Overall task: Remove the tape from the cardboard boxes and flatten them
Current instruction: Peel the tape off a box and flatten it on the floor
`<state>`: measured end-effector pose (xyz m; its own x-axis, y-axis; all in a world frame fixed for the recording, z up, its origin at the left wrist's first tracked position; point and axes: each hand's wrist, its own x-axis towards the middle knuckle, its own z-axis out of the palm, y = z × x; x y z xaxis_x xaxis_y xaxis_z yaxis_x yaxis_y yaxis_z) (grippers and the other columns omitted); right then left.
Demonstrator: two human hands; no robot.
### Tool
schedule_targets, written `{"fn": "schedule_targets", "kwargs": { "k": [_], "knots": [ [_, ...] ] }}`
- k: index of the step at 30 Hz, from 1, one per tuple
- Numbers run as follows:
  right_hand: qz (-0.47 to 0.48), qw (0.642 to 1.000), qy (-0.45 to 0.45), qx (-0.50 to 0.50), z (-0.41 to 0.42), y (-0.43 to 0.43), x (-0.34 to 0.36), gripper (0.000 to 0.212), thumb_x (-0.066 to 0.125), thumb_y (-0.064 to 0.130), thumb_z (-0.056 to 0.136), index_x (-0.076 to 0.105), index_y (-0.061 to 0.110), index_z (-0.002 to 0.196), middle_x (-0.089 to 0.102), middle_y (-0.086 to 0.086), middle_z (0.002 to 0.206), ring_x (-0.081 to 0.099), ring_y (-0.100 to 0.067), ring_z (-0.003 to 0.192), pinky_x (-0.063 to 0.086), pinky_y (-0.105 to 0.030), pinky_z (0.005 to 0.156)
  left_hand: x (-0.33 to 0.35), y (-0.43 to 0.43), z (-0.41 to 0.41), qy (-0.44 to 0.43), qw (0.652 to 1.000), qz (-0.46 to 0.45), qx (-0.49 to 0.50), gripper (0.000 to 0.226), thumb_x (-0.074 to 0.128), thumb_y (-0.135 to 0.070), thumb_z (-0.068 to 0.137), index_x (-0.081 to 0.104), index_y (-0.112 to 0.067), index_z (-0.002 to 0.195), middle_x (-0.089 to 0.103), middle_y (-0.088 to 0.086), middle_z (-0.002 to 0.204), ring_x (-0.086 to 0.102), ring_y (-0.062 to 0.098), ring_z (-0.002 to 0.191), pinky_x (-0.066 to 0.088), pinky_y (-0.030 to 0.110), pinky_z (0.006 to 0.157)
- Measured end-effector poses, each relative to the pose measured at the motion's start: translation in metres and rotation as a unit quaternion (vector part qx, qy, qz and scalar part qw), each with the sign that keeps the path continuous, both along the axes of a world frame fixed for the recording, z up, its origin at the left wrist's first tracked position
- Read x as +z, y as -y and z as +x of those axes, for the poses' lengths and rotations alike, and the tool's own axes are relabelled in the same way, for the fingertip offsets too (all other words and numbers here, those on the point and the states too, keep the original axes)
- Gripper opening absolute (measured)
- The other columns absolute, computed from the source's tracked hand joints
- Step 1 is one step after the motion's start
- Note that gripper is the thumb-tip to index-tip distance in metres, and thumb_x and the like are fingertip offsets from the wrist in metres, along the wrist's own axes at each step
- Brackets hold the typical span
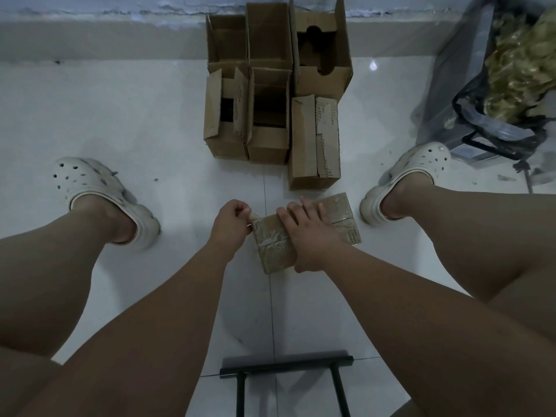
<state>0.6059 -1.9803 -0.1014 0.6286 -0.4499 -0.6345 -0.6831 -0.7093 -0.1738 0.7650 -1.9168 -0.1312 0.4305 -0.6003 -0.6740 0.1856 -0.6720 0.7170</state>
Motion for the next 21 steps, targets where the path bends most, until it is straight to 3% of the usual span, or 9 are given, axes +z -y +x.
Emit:
{"fn": "schedule_targets", "kwargs": {
  "k": [3, 4, 7, 9, 13, 17, 21],
  "knots": [
    [0.003, 1.000, -0.001, 0.001, -0.003, 0.002, -0.001, 0.119, 0.081, 0.038, 0.069, -0.002, 0.020, 0.153, 0.008, -0.007, 0.154, -0.007, -0.033, 0.147, -0.004, -0.053, 0.118, 0.005, 0.001, 0.003, -0.039, 0.998, 0.020, -0.051, 0.038, 0.061, -0.016, 0.092, 0.051, -0.005, 0.126, 0.059, 0.017, 0.108, 0.061, 0.025, 0.100, 0.050, 0.030, 0.087],
    [0.006, 1.000, 0.000, -0.001, -0.003, 0.002, 0.000, 0.119, 0.081, 0.038, 0.069, -0.002, 0.020, 0.153, 0.008, -0.007, 0.155, -0.007, -0.032, 0.147, -0.004, -0.053, 0.118, 0.007, 0.003, 0.006, -0.025, 0.995, 0.029, -0.090, 0.038, 0.065, -0.015, 0.089, 0.056, -0.003, 0.123, 0.062, 0.015, 0.108, 0.061, 0.023, 0.101, 0.049, 0.029, 0.089],
    [0.016, 1.000, 0.003, -0.011, -0.002, 0.004, 0.000, 0.118, 0.081, 0.037, 0.069, 0.000, 0.023, 0.153, 0.008, -0.007, 0.155, -0.006, -0.032, 0.148, -0.004, -0.053, 0.118, 0.012, 0.005, 0.014, 0.023, 0.988, 0.035, -0.146, 0.007, 0.064, -0.004, 0.087, 0.070, -0.006, 0.090, 0.067, 0.009, 0.090, 0.062, 0.022, 0.092, 0.050, 0.030, 0.085],
    [0.017, 1.000, 0.004, -0.021, -0.002, 0.005, 0.002, 0.117, 0.081, 0.038, 0.069, 0.001, 0.025, 0.153, 0.010, -0.008, 0.154, -0.006, -0.033, 0.147, -0.003, -0.053, 0.118, 0.011, 0.005, 0.014, 0.056, 0.987, 0.030, -0.146, 0.011, 0.062, -0.003, 0.088, 0.069, -0.009, 0.081, 0.065, 0.006, 0.082, 0.060, 0.019, 0.084, 0.050, 0.034, 0.083],
    [0.025, 0.999, -0.011, -0.039, 0.000, 0.006, 0.004, 0.118, 0.081, 0.036, 0.070, -0.001, 0.026, 0.153, 0.006, -0.006, 0.156, -0.009, -0.034, 0.147, -0.003, -0.056, 0.117, 0.008, 0.005, 0.006, 0.152, 0.976, -0.006, -0.155, 0.013, 0.059, -0.005, 0.090, 0.065, -0.009, 0.079, 0.059, -0.001, 0.078, 0.056, 0.018, 0.077, 0.049, 0.032, 0.076],
    [0.041, 0.997, -0.022, -0.067, 0.005, 0.008, 0.006, 0.118, 0.080, 0.032, 0.073, -0.005, 0.025, 0.154, 0.002, -0.007, 0.158, -0.013, -0.034, 0.147, -0.002, -0.062, 0.117, 0.009, 0.004, -0.006, 0.340, 0.907, -0.021, -0.249, 0.010, 0.049, -0.009, 0.094, 0.057, -0.006, 0.088, 0.050, 0.007, 0.092, 0.049, 0.019, 0.074, 0.040, 0.028, 0.066],
    [0.046, 0.996, -0.023, -0.075, 0.006, 0.010, 0.007, 0.118, 0.080, 0.032, 0.073, -0.006, 0.024, 0.154, 0.001, -0.007, 0.159, -0.014, -0.035, 0.147, -0.003, -0.062, 0.115, 0.008, -0.004, -0.014, 0.362, 0.901, -0.031, -0.238, 0.008, 0.044, -0.005, 0.094, 0.051, -0.002, 0.093, 0.046, 0.014, 0.100, 0.048, 0.025, 0.072, 0.046, 0.038, 0.067]
  ]
}}
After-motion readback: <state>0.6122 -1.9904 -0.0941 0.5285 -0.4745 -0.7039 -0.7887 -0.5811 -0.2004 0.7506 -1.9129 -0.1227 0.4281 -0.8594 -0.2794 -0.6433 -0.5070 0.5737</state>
